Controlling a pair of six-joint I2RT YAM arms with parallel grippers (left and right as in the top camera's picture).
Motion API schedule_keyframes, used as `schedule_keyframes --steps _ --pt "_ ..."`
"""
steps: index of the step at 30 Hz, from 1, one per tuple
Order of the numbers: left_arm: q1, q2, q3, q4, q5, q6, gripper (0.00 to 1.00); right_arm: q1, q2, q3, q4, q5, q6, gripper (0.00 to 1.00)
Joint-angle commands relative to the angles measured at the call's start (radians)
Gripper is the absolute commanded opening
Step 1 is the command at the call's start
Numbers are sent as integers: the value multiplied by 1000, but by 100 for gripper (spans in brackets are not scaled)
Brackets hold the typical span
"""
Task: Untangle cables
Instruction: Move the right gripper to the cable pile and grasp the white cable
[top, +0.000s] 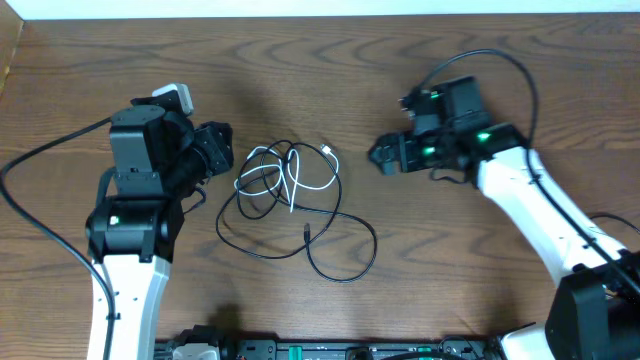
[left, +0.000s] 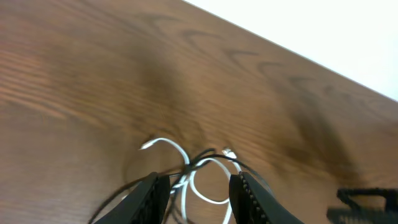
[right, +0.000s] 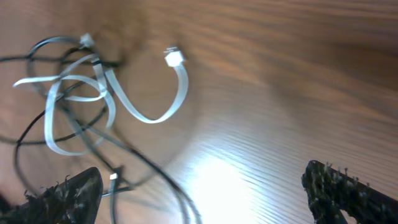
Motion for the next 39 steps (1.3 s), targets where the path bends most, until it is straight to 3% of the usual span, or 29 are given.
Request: schedule_keyframes --steps 1,15,24,39 --pt "3 35 5 2 -103 18 37 93 1 0 23 -39 19 99" --pt "34 55 5 13 -129 -1 37 316 1 0 106 -11 22 92" --pt "34 55 5 13 -129 -28 37 341 14 0 125 24 37 91" --pt "34 55 5 1 -97 -6 37 380 251 4 351 24 129 91"
